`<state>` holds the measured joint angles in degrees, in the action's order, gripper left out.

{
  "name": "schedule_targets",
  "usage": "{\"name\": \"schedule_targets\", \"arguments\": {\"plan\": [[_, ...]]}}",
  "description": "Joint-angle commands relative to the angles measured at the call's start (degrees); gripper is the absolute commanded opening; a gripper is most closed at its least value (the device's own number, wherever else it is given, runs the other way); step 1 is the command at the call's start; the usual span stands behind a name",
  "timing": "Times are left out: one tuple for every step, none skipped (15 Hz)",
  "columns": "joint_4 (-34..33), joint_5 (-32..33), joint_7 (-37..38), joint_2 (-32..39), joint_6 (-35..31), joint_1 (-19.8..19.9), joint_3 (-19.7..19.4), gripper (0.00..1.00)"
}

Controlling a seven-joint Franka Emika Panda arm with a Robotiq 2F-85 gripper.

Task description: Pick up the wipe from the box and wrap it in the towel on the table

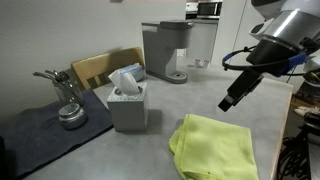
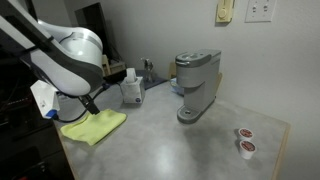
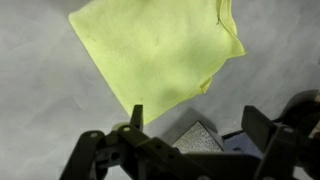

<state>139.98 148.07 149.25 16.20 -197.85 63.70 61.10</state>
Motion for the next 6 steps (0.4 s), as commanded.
{"name": "schedule_targets", "arguments": {"plan": [[3.9, -0.5, 0.0, -4.6, 0.0, 3.4, 1.3, 1.00], [4.4, -0.6, 0.0, -5.5, 0.0, 4.1, 1.6, 1.00], [2.3, 0.0, 0.0, -1.5, 0.0, 1.6, 0.1, 1.00], [2.6, 0.0, 0.0, -1.8, 0.0, 1.8, 0.0, 1.00], [2.6, -0.1, 0.0, -1.8, 0.0, 1.7, 0.0, 1.00], [2.5, -0.1, 0.0, -1.7, 0.0, 1.6, 0.0, 1.00]]}}
